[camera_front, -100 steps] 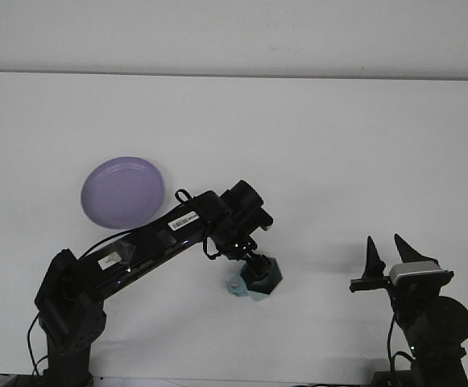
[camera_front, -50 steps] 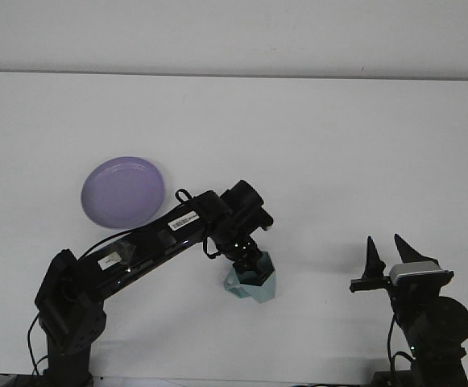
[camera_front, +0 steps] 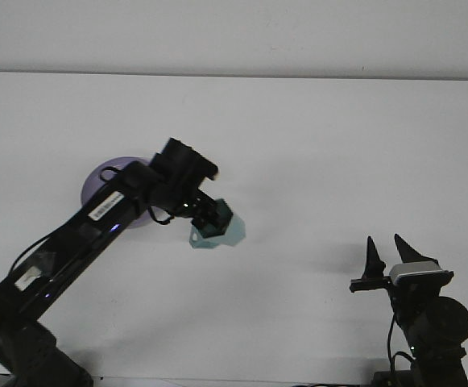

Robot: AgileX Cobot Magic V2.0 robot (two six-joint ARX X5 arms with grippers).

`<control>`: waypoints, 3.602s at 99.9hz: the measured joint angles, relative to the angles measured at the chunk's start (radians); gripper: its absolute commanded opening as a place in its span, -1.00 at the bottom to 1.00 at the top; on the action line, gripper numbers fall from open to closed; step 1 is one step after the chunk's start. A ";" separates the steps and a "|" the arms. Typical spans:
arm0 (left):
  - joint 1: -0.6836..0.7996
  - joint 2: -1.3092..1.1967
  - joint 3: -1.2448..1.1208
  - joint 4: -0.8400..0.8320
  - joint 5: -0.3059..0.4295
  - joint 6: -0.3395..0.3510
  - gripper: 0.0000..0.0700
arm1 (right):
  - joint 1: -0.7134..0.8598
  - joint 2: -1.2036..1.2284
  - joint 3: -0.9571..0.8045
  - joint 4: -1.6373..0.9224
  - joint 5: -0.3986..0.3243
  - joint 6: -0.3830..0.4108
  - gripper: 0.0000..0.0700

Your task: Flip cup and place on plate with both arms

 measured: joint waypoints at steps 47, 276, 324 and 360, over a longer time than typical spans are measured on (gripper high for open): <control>0.490 0.029 0.074 -0.079 -0.127 0.031 -0.97 | 0.000 0.000 0.000 0.000 0.000 0.005 0.00; 0.585 -1.418 -1.229 0.819 -0.190 -0.067 -0.97 | 0.000 0.000 0.000 0.058 0.000 -0.043 -1.00; 0.585 -1.466 -1.221 0.859 -0.206 -0.087 -0.96 | 0.000 0.000 0.000 0.066 0.000 -0.046 -1.00; 0.585 -1.466 -1.223 0.867 -0.206 -0.087 -0.96 | 0.000 0.000 0.000 0.066 0.000 -0.046 -1.00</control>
